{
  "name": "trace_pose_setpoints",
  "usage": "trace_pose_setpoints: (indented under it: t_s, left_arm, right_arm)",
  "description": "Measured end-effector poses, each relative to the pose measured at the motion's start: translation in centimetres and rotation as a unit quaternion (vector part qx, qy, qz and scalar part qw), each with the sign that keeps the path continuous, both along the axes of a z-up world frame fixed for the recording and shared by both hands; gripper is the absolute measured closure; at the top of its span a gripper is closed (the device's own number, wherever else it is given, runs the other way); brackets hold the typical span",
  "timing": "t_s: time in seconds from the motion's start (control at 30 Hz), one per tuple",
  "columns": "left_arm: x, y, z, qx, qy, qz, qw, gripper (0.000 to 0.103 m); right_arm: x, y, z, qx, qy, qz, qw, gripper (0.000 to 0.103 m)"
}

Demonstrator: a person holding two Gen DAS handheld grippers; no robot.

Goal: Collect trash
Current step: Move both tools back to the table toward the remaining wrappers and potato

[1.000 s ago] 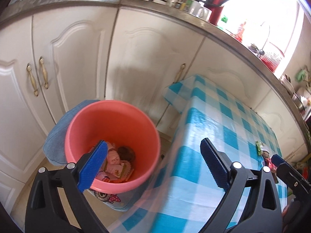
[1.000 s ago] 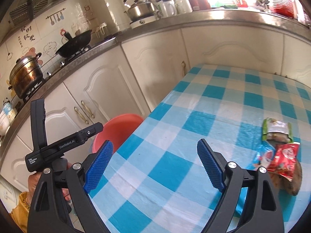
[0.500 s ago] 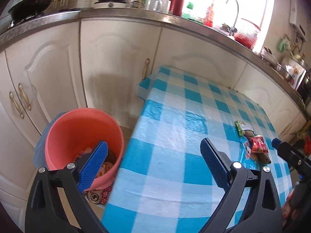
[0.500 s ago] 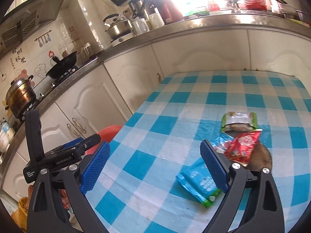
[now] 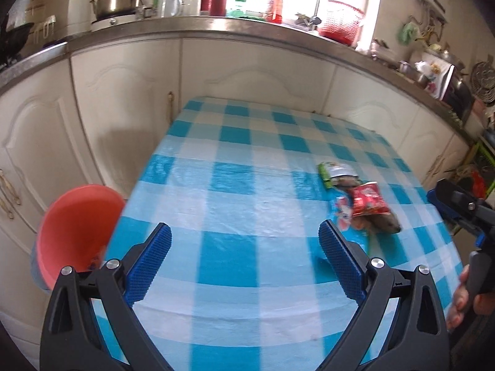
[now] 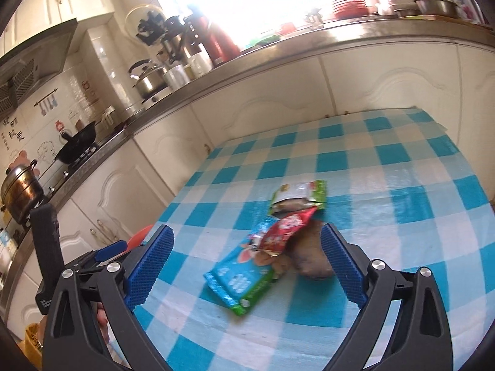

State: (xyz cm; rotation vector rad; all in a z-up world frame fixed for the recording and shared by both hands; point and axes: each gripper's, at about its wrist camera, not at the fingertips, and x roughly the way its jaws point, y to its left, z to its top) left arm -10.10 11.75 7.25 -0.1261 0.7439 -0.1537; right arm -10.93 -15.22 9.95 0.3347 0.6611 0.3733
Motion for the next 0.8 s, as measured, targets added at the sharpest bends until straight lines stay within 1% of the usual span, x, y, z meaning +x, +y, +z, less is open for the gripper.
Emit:
trace_pose_setpoints:
  t_s: [0.07, 0.17, 0.27, 0.4, 0.5, 0.63, 0.8]
  left_arm:
    - [0.1, -0.9, -0.1, -0.004, -0.003, -0.007, 1.0000, 0.007]
    - [0.1, -2.7, -0.2, 0.024, -0.013, -0.022, 0.9994, 0.007]
    - [0.2, -4.0, -0.2, 0.036, -0.016, -0.040, 0.9984, 0.007]
    - [0.2, -5.6, -0.2, 0.051, -0.018, -0.066, 0.9963, 0.007]
    - [0.6, -6.7, -0.8, 0.058, -0.002, -0.088, 0.9945, 0.007]
    - [1.0, -7.7, -1.4, 0.050, 0.009, -0.112, 0.9924, 0.007]
    - [1.7, -8.4, -1.6, 0.044, 0.013, -0.144, 0.9885, 0.007]
  right_arm:
    - [-0.2, -1.1, -0.2, -0.007, -0.006, -0.012, 1.000, 0.007]
    - [-0.1, -2.7, -0.8, -0.017, -0.003, -0.021, 1.000, 0.006]
    - [0.0, -3.9, -1.6, -0.028, 0.003, -0.029, 0.999, 0.006]
    - [0.5, -4.7, -2.9, -0.023, 0.018, -0.020, 0.999, 0.006]
    - [0.9, -4.6, -3.7, -0.023, 0.036, -0.007, 0.999, 0.006]
    - [1.8, -4.2, -4.7, -0.024, 0.060, 0.010, 0.998, 0.006]
    - [3.1, -3.8, -5.6, -0.031, 0.089, 0.026, 0.995, 0.006]
